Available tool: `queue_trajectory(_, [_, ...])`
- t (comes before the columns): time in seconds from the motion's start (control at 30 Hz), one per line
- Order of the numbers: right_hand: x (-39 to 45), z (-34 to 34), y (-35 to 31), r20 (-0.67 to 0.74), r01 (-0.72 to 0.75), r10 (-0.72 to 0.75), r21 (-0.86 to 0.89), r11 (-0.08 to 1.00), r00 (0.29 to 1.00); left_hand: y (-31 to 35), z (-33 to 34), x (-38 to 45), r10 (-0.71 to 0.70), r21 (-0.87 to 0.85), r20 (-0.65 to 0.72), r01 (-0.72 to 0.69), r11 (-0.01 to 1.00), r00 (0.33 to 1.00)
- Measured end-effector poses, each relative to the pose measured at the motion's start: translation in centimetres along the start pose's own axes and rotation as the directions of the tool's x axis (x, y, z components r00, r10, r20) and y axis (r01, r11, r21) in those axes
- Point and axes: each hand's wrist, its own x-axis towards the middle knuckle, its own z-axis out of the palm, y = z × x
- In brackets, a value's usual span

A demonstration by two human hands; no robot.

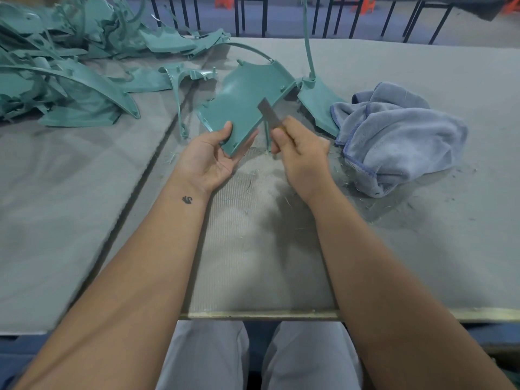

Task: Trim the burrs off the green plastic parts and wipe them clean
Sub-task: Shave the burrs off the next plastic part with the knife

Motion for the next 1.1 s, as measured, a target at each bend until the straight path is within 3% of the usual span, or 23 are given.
queue_trajectory(0.1, [-0.5, 0.9, -0.7, 0.154, 0.125, -0.1, -0.157, 0.98, 0.983, 0.0, 0.0, 0.0, 0.008, 0.033, -0.014, -0.008, 0.999, 1.0])
queue_trajectory(0.23, [-0.2, 0.0, -0.3, -0.021, 0.046, -0.045, 0.055, 0.997, 0.999, 0.0, -0.1, 0.0, -0.016, 0.011, 0.005, 0.016, 1.0, 1.0])
queue_trajectory(0.4, [-0.4, 0.9, -0.4, 0.138, 0.105, -0.086, -0.136, 0.985, 0.987, 0.1, -0.2, 0.2, -0.024, -0.015, -0.002, 0.024, 1.0, 1.0])
queue_trajectory(0.5, [-0.3, 0.4, -0.1, 0.017, 0.053, -0.053, 0.011, 0.999, 0.998, 0.1, -0.5, 0.3, -0.033, -0.001, 0.018, 0.033, 0.999, 0.999])
queue_trajectory(0.67, [-0.3, 1.1, -0.4, 0.12, 0.113, -0.099, -0.117, 0.987, 0.988, 0.2, -0.6, 0.3, -0.032, -0.027, 0.044, 0.033, 0.999, 0.999])
queue_trajectory(0.8, [-0.1, 0.6, -0.4, -0.01, 0.097, -0.098, -0.081, 0.992, 0.995, 0.2, -0.7, 0.5, -0.031, 0.002, 0.017, 0.031, 1.0, 0.999])
queue_trajectory(0.9, [-0.3, 0.8, -0.9, 0.127, 0.193, -0.171, -0.189, 0.963, 0.977, 0.2, -0.7, 0.4, -0.043, -0.016, 0.02, 0.043, 0.999, 0.999])
queue_trajectory(1.03, [-0.4, 0.5, -1.0, 0.115, 0.199, -0.178, -0.207, 0.958, 0.977, 0.3, -0.7, 0.3, -0.04, 0.002, 0.028, 0.04, 0.999, 0.999])
queue_trajectory(1.1, [-0.4, 0.7, -1.1, 0.245, 0.265, -0.189, -0.329, 0.907, 0.951, 0.2, -0.7, 0.3, -0.031, 0.024, 0.014, 0.03, 0.999, 0.999])
